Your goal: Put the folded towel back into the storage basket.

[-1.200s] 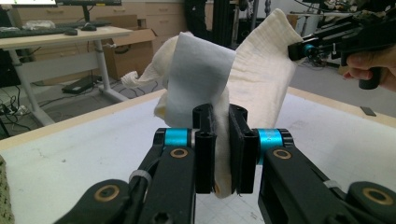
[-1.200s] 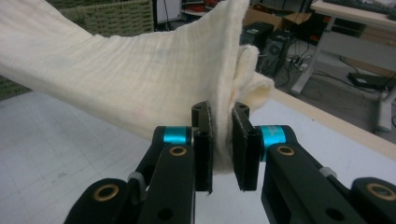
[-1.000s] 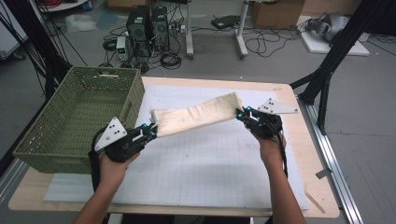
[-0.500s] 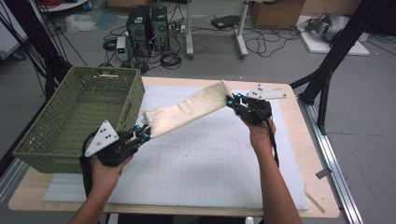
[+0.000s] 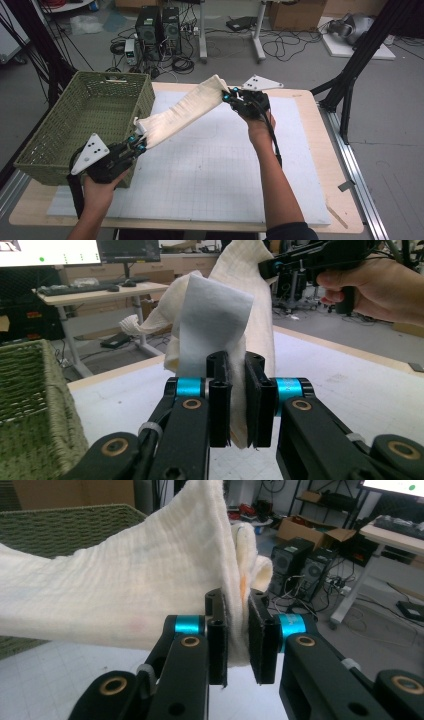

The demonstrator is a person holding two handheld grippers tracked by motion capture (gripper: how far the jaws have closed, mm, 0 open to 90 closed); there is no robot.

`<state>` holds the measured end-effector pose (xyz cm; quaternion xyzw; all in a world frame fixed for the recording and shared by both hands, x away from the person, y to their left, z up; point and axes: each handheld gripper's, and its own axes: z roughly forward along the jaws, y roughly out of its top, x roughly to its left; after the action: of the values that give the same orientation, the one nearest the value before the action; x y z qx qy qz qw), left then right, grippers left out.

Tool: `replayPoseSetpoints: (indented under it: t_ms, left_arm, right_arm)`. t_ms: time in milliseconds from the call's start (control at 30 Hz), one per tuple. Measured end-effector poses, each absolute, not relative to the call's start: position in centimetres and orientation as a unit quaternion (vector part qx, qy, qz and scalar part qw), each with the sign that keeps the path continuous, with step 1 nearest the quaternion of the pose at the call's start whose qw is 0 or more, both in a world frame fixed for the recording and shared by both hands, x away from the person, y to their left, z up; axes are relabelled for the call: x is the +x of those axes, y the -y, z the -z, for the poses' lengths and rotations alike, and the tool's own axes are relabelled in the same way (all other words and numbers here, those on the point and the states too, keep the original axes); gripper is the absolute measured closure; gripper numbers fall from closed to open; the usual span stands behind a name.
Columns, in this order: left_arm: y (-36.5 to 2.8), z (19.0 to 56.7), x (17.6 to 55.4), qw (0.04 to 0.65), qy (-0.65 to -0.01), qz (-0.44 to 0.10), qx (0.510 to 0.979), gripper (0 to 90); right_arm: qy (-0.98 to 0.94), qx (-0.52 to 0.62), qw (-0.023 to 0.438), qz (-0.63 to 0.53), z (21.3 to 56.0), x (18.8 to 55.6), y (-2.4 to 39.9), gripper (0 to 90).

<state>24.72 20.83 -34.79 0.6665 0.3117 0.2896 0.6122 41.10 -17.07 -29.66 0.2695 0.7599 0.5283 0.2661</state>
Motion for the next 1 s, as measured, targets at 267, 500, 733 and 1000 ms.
replayPoseSetpoints:
  t_ms: [267, 500, 733, 1000]
  left_arm:
    - [-22.4, 34.6, 24.1, 0.61, -0.324, -0.302, 0.657, 82.2]
    - [-23.4, 34.6, 23.7, 0.609, -0.333, -0.311, 0.649, 82.4]
    - [-24.4, 34.4, 23.2, 0.606, -0.342, -0.322, 0.642, 82.5]
    - [-26.3, 34.3, 22.5, 0.599, -0.358, -0.336, 0.632, 82.5]
  right_arm:
    - [-0.762, 0.255, 0.263, -0.535, 29.0, 42.8, 13.8, 80.5]
    - [-0.763, 0.249, 0.258, -0.539, 28.6, 44.3, 11.2, 80.5]
    - [-0.764, 0.24, 0.251, -0.543, 28.5, 45.4, 8.8, 80.5]
    - [-0.77, 0.228, 0.241, -0.545, 28.7, 46.6, 4.8, 80.5]
